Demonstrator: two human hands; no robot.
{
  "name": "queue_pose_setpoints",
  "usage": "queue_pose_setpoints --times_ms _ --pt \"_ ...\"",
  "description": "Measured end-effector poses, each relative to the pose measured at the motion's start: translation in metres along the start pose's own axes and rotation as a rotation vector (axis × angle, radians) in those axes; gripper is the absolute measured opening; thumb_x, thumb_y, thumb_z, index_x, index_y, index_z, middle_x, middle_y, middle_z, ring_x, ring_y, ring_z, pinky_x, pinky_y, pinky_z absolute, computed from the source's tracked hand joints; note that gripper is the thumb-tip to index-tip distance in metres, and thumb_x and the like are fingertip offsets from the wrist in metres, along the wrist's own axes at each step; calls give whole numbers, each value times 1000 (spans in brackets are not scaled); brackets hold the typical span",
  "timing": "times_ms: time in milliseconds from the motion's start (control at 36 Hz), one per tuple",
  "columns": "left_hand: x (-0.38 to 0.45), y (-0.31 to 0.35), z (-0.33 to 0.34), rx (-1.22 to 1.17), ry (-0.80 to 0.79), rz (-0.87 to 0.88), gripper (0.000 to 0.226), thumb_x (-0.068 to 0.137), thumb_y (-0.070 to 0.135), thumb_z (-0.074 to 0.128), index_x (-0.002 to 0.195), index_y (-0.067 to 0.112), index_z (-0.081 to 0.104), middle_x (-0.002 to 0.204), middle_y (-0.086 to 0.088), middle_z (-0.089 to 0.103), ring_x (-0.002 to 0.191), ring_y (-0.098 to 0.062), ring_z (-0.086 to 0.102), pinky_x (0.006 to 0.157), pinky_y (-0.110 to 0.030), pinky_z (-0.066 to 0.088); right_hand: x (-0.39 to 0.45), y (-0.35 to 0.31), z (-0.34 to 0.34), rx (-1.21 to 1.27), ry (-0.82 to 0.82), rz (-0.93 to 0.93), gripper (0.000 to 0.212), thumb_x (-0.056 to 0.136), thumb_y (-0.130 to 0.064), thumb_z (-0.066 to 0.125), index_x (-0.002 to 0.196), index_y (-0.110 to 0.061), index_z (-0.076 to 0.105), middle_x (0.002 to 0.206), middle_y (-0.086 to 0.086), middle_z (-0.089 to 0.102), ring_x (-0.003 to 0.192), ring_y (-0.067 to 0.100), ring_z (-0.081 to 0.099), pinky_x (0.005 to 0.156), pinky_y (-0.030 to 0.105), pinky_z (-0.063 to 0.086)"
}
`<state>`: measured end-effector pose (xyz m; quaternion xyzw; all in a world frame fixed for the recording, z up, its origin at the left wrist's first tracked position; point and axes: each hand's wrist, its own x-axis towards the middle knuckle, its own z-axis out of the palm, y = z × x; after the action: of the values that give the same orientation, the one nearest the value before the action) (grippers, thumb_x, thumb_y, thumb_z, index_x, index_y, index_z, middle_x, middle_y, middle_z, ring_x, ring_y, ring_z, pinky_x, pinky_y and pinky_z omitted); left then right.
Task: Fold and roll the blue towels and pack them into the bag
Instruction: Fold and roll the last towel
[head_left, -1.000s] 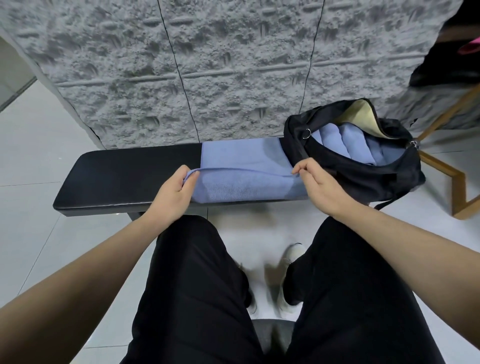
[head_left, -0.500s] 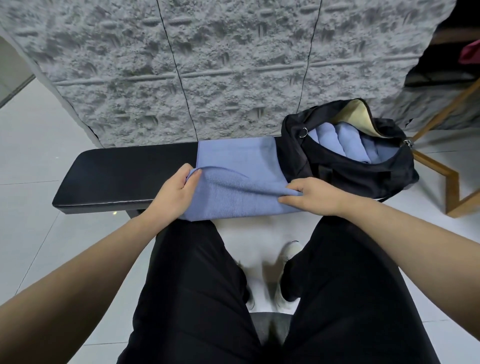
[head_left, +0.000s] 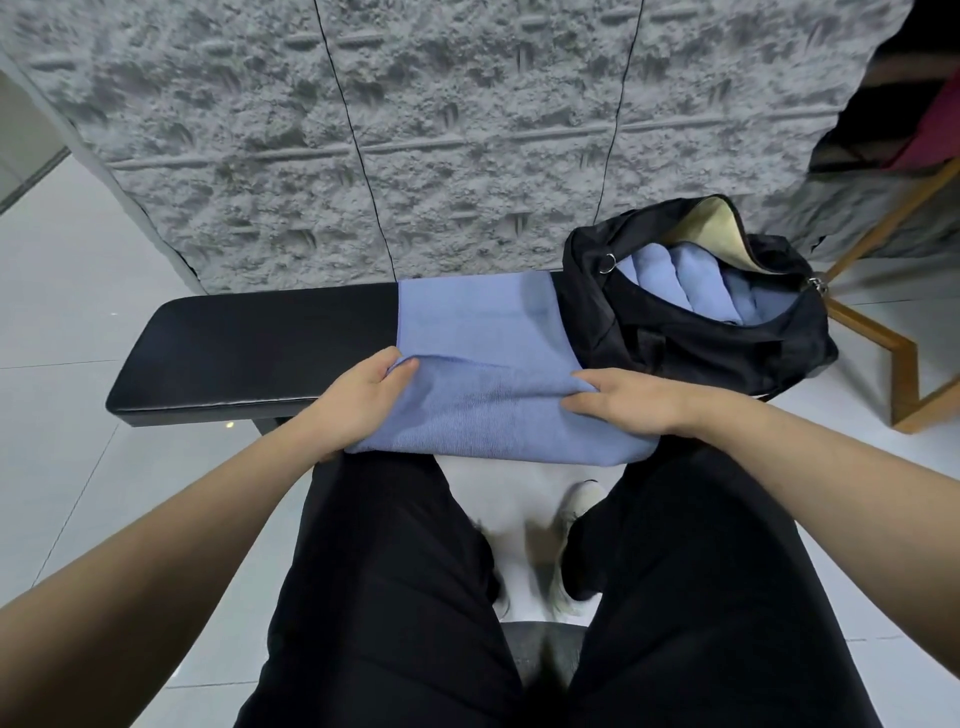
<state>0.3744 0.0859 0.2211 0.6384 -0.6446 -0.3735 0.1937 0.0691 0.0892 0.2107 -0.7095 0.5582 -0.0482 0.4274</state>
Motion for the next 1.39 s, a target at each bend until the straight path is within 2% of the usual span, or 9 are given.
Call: queue_pose_setpoints --times_ms 194,333,444,583,667,750,833,1000,1389 --pt "-1 -5 -1 -122 -212 -140 35 101 42 42 95 12 58 83 2 63 72 -11 57 73 -29 42 1 4 -1 36 -59 21 62 78 -61 50 106 -6 54 89 -6 53 83 10 48 78 39 41" --pt "4 -5 -2 -142 -126 -117 34 100 41 44 86 11 51 75 -1 50 68 -15 44 66 -31 34 4 9 -3 71 76 -48 19 88 -42 66 99 -28 61 96 0 61 83 7 52 78 27 40" --pt "15 -4 0 -103 0 -70 30 99 37 45 87 10 50 76 -1 45 70 -15 39 63 -32 30 9 8 -5 255 216 -39 27 84 -39 74 108 -35 62 119 -12 60 112 -3 51 91 16 37" --pt "39 -7 -5 -209 174 -88 19 96 33 51 94 15 56 87 0 55 77 -14 48 67 -30 38 21 -1 -10 383 451 18 24 95 -23 48 108 -31 66 122 15 62 116 29 53 90 32 44" --pt "55 -9 -9 -322 243 -119 13 93 32 57 88 19 56 90 0 59 80 -14 53 70 -31 43 32 -2 -15 361 524 25 29 95 -14 41 111 -26 62 103 13 65 97 35 54 85 38 47" --pt "71 -6 -11 -455 273 -153 13 90 30 62 89 17 58 86 1 63 75 -13 58 63 -29 48 50 2 -21 351 599 7 30 95 -10 44 120 -23 55 87 -13 51 75 6 48 65 18 37" --pt "88 -6 -13 -538 299 -191 17 88 31 66 93 16 61 82 1 66 70 -13 61 59 -28 49 71 5 -28 420 704 24 32 95 -13 50 125 -22 51 92 -12 51 71 0 47 57 8 36" --pt "135 -17 -18 -597 341 -201 12 89 27 67 84 18 63 80 0 67 71 -14 61 62 -28 49 117 2 -42 654 809 64 19 95 -20 59 111 -29 57 105 -9 67 89 -2 60 69 14 44" --pt "273 -48 -14 -552 370 -216 17 88 31 66 88 16 58 85 -9 57 76 -17 52 67 -35 45 263 20 -56 788 1084 208 12 100 -22 51 104 -18 61 84 -7 60 68 5 49 67 20 42"
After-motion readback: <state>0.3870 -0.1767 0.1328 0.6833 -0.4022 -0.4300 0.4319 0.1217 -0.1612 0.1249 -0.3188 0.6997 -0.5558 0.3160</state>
